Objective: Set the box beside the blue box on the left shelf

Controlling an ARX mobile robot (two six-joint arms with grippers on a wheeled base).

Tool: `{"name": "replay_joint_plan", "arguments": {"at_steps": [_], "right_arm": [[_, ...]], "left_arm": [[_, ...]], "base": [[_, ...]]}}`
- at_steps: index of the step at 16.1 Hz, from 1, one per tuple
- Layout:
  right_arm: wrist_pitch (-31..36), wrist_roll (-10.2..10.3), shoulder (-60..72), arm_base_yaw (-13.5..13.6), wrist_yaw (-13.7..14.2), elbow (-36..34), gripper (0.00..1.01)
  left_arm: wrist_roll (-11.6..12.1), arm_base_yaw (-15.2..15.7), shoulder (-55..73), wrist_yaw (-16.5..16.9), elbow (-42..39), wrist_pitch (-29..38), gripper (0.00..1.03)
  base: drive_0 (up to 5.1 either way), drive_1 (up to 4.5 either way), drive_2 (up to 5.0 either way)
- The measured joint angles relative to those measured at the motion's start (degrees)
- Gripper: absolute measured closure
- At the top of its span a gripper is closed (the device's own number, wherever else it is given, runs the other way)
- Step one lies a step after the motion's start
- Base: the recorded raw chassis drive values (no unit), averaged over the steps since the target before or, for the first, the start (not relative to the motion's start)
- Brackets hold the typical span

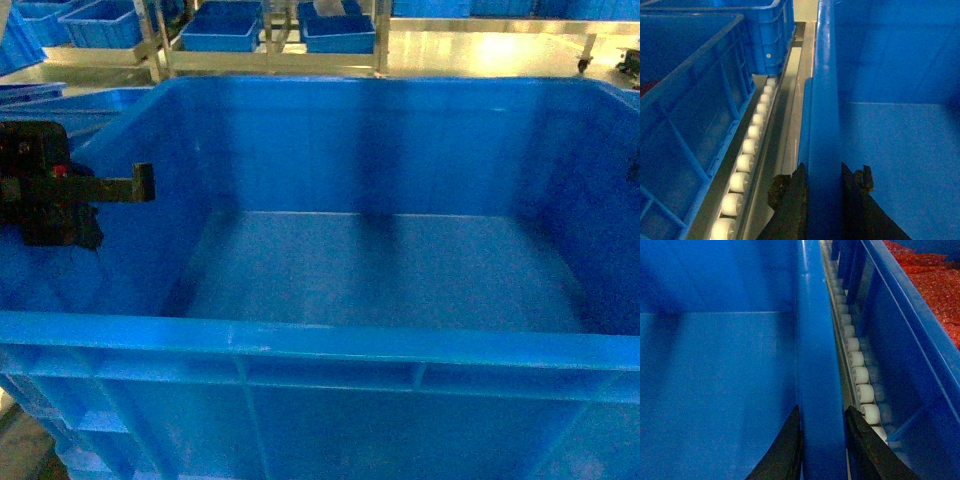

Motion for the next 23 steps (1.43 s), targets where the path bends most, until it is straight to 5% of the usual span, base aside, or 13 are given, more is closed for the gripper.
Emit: {"name": "replay_joint_plan", "arguments": {"at_steps": [6, 14, 15, 19, 22, 23], "right_arm": [[-2.5, 1.6, 1.0, 1.2, 0.2, 1.0, 0.83], [-6.4, 4.7, 1.0, 2.9, 1.1, 1.2, 0.83], [-4.4, 4.7, 1.0, 2.5, 1.2, 0.6, 0.81], [10.9, 7.4, -5.2, 2.2, 0.2, -0.9, 0.38], [14.2, 5.8, -9.9, 2.7, 3.7, -1.4, 0.01], [13.8, 5.6, -9.4, 2.7, 3.6, -1.8, 0.04]], "left_arm": [[-0.7, 1.7, 3.3, 1.3, 0.8, -1.8, 0.93], [1.7, 2.8, 2.8, 3.1, 1.1, -2.5, 0.93], [2.1, 2.0, 2.5, 2.7, 0.2, -0.8, 0.88], [2.3, -0.2, -2.0, -1.6, -2.1, 11.8, 0.45], [2.7, -1.7, -10.8, -1.0, -2.3, 13.9, 0.07], [3.1, -2.1, -10.8, -0.6, -2.3, 13.6, 0.04]], "base": [[0.0, 0.0, 0.0], [0.0, 0.0, 0.0], [0.0, 0.0, 0.0], [0.0, 0.0, 0.0], [0.0, 0.0, 0.0], [0.0, 0.0, 0.0]]}}
